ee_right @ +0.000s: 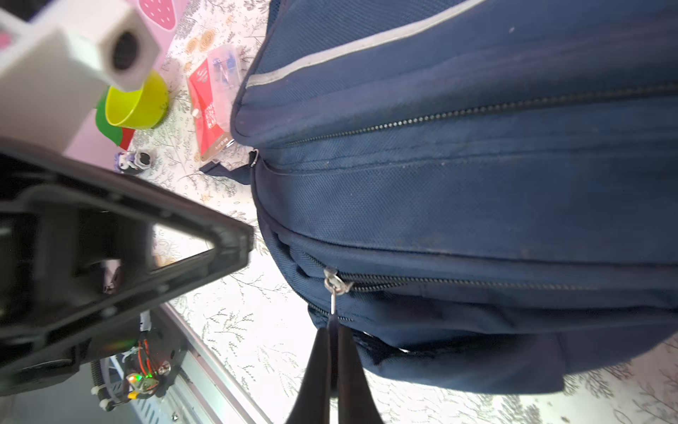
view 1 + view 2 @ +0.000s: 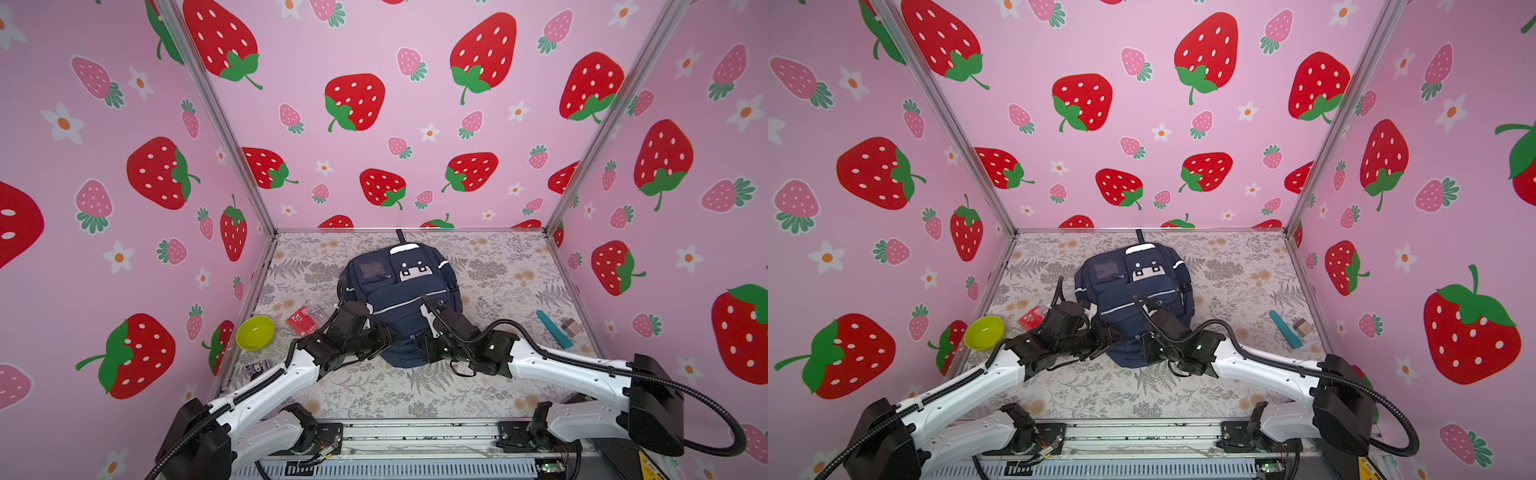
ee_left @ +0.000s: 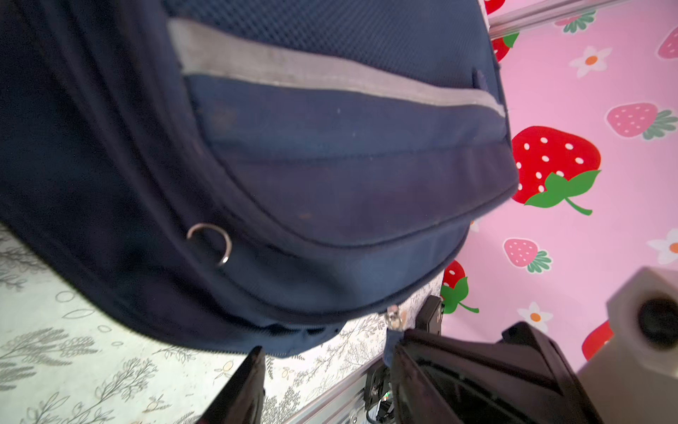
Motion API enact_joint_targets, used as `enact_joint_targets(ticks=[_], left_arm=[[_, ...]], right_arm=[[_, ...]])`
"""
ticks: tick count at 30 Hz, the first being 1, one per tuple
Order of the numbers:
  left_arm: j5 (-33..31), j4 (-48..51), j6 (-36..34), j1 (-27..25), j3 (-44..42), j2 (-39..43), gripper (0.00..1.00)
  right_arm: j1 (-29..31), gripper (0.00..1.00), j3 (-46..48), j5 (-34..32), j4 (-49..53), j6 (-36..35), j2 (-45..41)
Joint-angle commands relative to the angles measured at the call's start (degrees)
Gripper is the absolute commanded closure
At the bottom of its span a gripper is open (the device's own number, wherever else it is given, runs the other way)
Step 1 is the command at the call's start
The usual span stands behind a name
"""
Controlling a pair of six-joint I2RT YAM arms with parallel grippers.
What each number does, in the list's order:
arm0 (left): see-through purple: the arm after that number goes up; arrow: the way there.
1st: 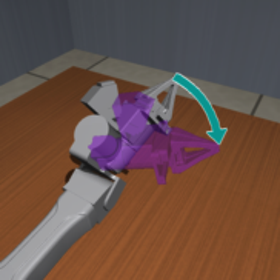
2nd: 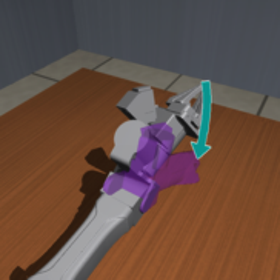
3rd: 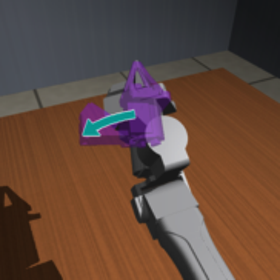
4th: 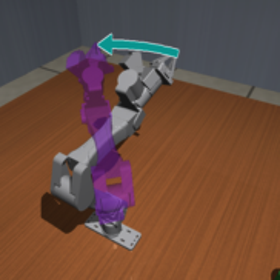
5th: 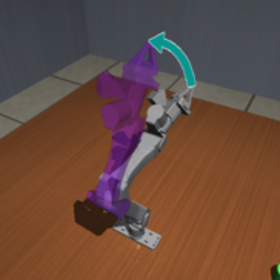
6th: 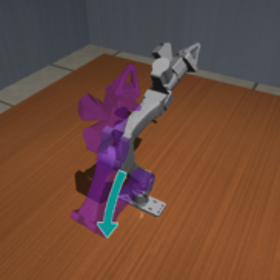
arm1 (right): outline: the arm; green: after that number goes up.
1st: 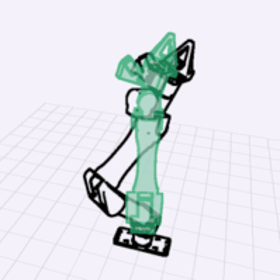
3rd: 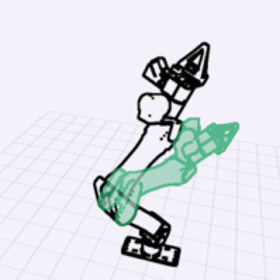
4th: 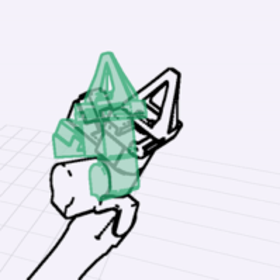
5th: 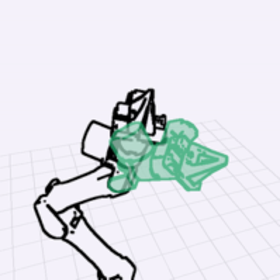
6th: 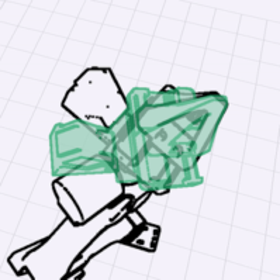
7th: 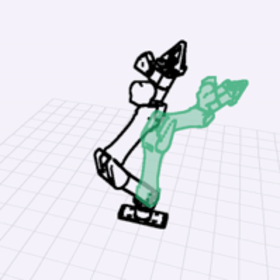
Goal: Pack the student bag
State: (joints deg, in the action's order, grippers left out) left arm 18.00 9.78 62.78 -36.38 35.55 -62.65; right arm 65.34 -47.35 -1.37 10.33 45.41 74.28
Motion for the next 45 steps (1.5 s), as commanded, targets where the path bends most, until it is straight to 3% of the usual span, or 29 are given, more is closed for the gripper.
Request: enact_joint_targets(ticks=[1, 5, 12, 17, 24, 29, 33, 34, 36, 37, 38, 41, 44, 45], left_arm=[[-1.5, -4.4, 2.1, -0.1, 1.0, -1.8, 0.48], [-1.7, -5.4, 2.3, 0.7, 1.1, -3.5, 0.58], [-2.0, -1.4, -1.0, 4.2, 2.4, -1.0, 1.0], [-1.9, 4.0, -4.6, 5.7, 3.5, 2.0, 1.0], [2.1, 8.3, -7.8, 9.8, 2.0, 5.9, 1.0], [7.0, 12.7, -11.9, 16.0, 1.5, 7.4, 1.0], [13.4, 14.3, -14.4, 21.2, 2.8, 6.4, 1.0], [13.8, 15.0, -15.1, 21.1, 4.0, 6.0, 0.87], [13.6, 16.7, -15.9, 19.9, 6.0, 5.5, 0.62], [13.0, 17.7, -16.3, 19.1, 7.1, 5.5, 0.44], [12.2, 18.6, -16.6, 18.2, 7.7, 5.7, 0.39], [8.9, 20.7, -16.4, 13.8, 9.6, 7.0, 0.36], [5.9, 21.2, -14.3, 9.1, 9.5, 8.1, 0.35], [4.8, 20.9, -13.3, 7.6, 9.1, 8.5, 0.35]], right_arm=[[1.5, 1.0, -1.0, 2.5, -3.0, 1.3, -1.0], [1.7, 1.0, -1.4, 1.5, -1.7, 1.4, -0.9], [1.6, 1.0, -2.3, -10.2, 12.7, 2.8, -0.9], [-1.5, 1.0, -1.0, -18.2, 19.8, 1.7, -4.9], [-17.3, 1.0, 3.5, -19.1, 14.8, -7.9, -10.5], [-27.1, 1.0, 4.8, -16.7, 5.8, -14.4, -7.7], [-27.3, 1.0, 3.6, -7.6, 2.5, -18.0, -6.2], [-25.5, 1.0, 3.6, -5.7, 2.3, -18.6, -7.0], [-19.6, 0.78, 4.2, -4.9, 2.1, -19.3, -9.2], [-15.9, 0.66, 4.2, -6.4, 2.9, -18.7, -10.2], [-12.6, 0.56, 4.4, -8.3, 3.5, -17.9, -10.9], [-4.7, 0.36, 6.4, -13.3, 3.9, -13.3, -14.0], [-1.3, 0.1, 12.6, -10.6, -3.8, -11.2, -18.2], [-0.5, 0.09, 14.9, -10.0, -6.7, -11.6, -19.5]])
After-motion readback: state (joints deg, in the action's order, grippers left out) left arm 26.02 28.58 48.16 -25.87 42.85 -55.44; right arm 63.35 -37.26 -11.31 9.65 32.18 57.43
